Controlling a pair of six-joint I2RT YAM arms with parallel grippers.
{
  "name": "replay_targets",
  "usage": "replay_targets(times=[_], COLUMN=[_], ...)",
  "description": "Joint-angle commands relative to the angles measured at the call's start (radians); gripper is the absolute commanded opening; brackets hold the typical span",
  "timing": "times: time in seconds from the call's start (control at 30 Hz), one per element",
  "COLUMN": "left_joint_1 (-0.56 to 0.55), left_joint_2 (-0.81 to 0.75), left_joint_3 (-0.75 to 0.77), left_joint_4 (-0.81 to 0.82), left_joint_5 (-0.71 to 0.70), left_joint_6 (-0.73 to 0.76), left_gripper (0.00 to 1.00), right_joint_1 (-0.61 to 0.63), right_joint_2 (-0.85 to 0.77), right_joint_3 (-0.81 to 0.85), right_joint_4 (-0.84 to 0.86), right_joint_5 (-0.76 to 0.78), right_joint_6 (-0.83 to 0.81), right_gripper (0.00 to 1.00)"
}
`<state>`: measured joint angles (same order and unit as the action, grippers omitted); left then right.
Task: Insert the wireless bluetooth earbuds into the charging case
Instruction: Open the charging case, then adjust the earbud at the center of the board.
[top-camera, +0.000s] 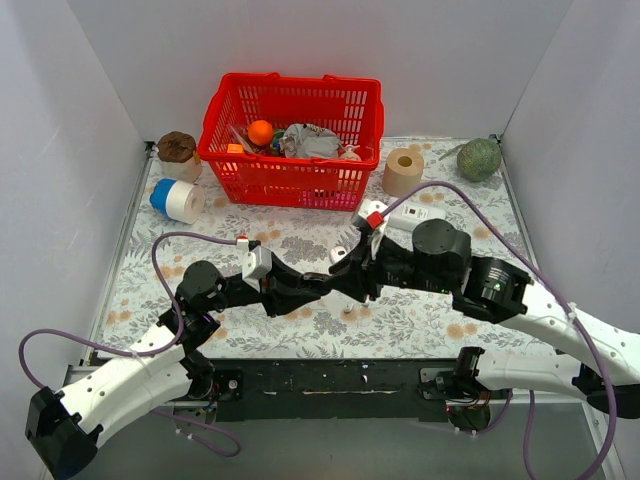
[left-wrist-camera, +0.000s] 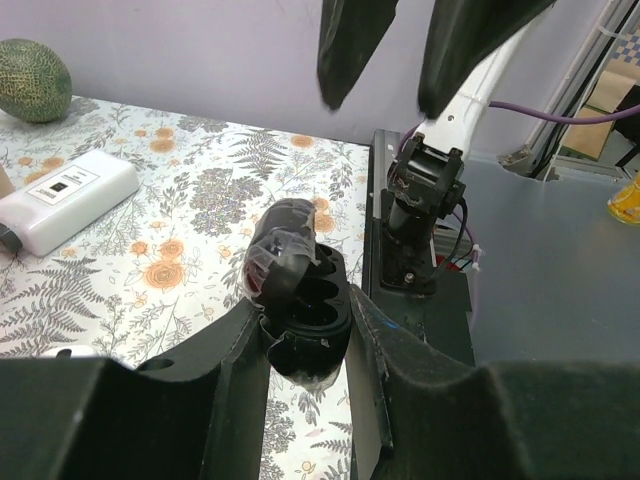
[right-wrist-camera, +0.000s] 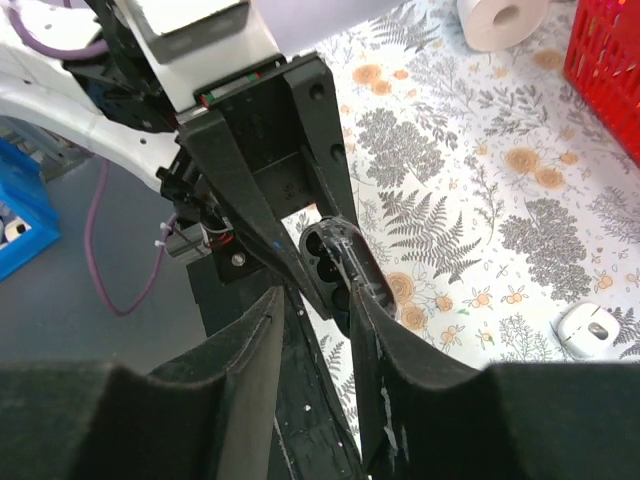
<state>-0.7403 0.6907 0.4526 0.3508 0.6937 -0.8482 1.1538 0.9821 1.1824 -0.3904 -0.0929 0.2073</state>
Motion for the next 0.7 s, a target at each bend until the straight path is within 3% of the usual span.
replay_targets(times=[0.0,0.13,0.3,0.53,0.67], left_joint_1=[-0.004,-0.005,-0.005,-0.005,-0.005], left_joint_2=[-0.011,-0.020,-0.048,-0.098,-0.106], left_joint_3=[0.001,0.004,-0.005,-0.014,-0.012], left_joint_4=[-0.007,-0.016,-0.022,-0.055,-0.073], left_joint_5=[-0.023,-0.017,-0.008,-0.014,-0.017], left_joint_6=[0.006,-0.006,-0.041,-0.061,-0.057], left_gripper=[0.00,0.00,0.00,0.00,0.00], right_joint_1=[-0.002,-0.003,-0.046,-0.267,-0.327], right_joint_2=[-0.069,-0.143,-0.100,0.059,0.176], right_joint_3=[0.059,-0.001,-0.209,-0.435,-0.455], right_joint_4=[-0.024,-0.042,-0.058,0.132,0.218], right_joint_5=[0.039,0.245,0.384,0.239,0.186], right_joint_6=[-0.008,-0.026,0.006,0.044,0.029], right_gripper=[0.41,0.44,0.45,0.42,0.24])
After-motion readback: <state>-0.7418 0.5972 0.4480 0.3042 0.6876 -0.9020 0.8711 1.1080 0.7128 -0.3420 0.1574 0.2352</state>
